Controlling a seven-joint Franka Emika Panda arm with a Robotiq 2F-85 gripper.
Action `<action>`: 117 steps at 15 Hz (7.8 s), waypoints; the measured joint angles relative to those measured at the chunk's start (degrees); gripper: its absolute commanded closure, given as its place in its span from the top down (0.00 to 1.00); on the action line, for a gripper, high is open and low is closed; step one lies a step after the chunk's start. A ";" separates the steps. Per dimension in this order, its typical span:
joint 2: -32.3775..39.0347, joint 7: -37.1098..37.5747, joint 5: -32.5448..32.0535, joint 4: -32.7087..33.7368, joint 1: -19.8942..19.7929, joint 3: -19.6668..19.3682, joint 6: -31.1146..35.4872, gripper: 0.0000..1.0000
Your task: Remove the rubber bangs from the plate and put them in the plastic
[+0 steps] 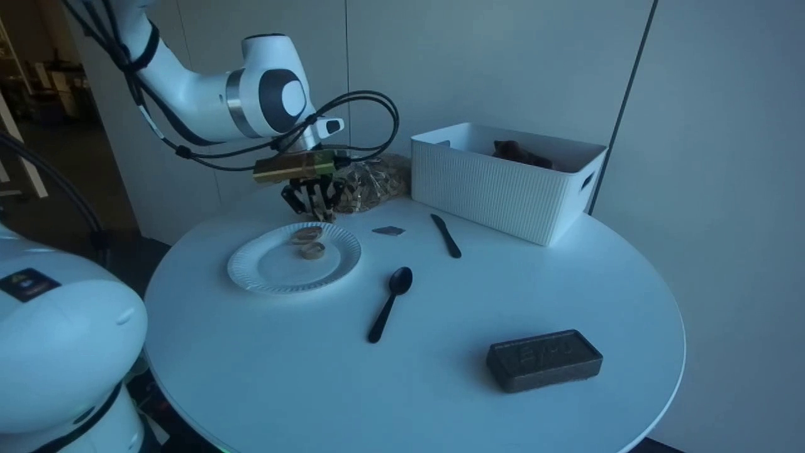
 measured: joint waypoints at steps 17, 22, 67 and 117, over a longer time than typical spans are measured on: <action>-6.02 20.63 -37.05 -3.51 -21.18 17.70 24.67 0.05; 3.64 23.14 -39.98 4.35 -24.90 22.43 19.94 0.04; -1.58 -2.68 13.74 10.14 -0.05 -0.98 -32.11 1.00; -22.88 7.20 -7.13 -8.20 5.49 9.15 -8.98 0.00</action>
